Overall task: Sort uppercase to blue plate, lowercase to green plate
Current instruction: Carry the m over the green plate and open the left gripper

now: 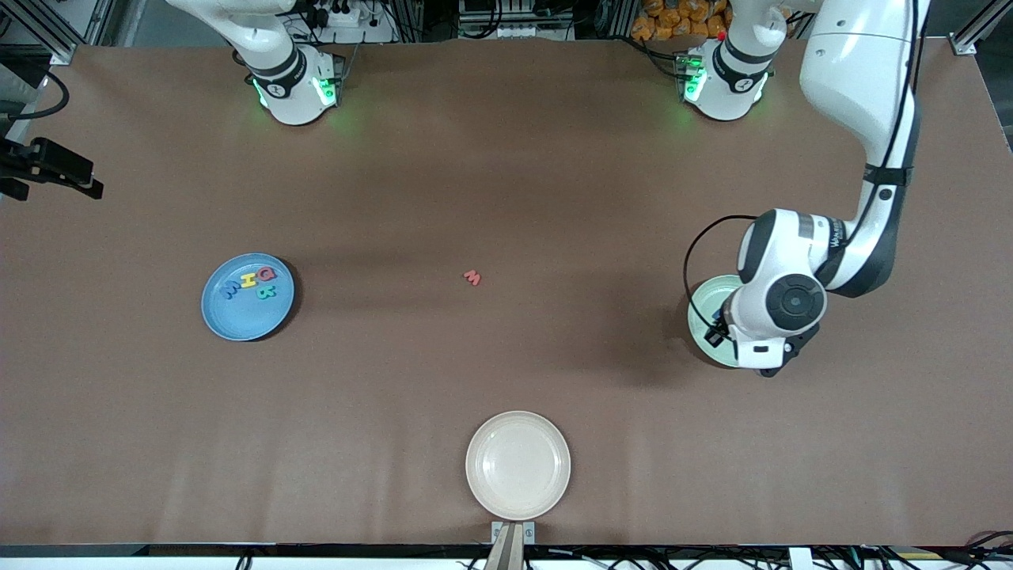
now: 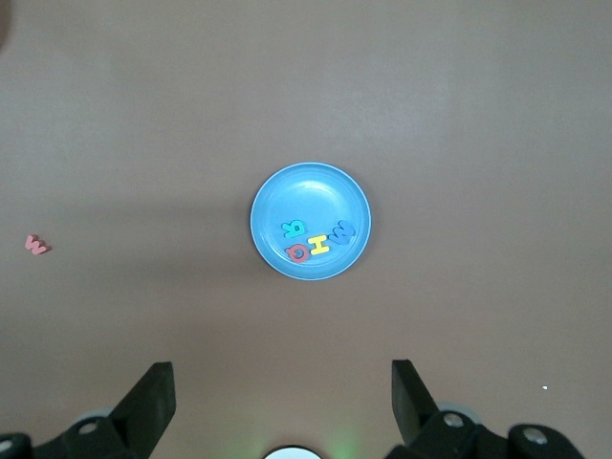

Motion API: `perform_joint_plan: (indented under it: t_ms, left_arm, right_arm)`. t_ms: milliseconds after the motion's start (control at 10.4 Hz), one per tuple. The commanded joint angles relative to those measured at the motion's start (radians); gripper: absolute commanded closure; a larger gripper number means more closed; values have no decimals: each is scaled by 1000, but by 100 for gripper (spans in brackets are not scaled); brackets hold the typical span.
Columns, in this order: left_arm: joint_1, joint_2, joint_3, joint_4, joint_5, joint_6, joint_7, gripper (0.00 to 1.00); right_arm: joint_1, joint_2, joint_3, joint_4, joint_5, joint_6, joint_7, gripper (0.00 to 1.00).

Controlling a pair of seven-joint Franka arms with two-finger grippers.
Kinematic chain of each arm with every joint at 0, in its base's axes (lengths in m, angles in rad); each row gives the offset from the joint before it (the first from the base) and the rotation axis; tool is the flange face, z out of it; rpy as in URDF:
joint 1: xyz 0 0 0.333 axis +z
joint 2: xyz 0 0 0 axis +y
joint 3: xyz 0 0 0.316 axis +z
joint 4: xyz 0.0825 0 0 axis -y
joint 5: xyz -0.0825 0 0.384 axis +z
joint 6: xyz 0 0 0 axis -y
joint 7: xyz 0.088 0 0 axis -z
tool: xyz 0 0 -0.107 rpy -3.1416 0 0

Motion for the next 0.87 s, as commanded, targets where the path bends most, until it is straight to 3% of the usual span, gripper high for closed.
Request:
perform_joint_plan:
  t_ms: [0, 97, 483, 773]
  left_arm:
    - [33, -27, -11, -49, 12, 16, 56, 38]
    - [28, -26, -12, -52, 12, 15, 65, 0]
    - [-18, -36, -46, -43, 12, 15, 55, 0]
    - [-161, -30, -57, -10, 3, 19, -134, 0]
  right_arm:
    - [-6, -7, 3, 4, 16, -11, 3, 0]
    - [-6, -7, 3, 4, 16, -12, 3, 0]
    - [-6, -7, 3, 4, 15, -12, 1, 0]
    - [-8, -7, 1, 4, 15, -11, 1, 0]
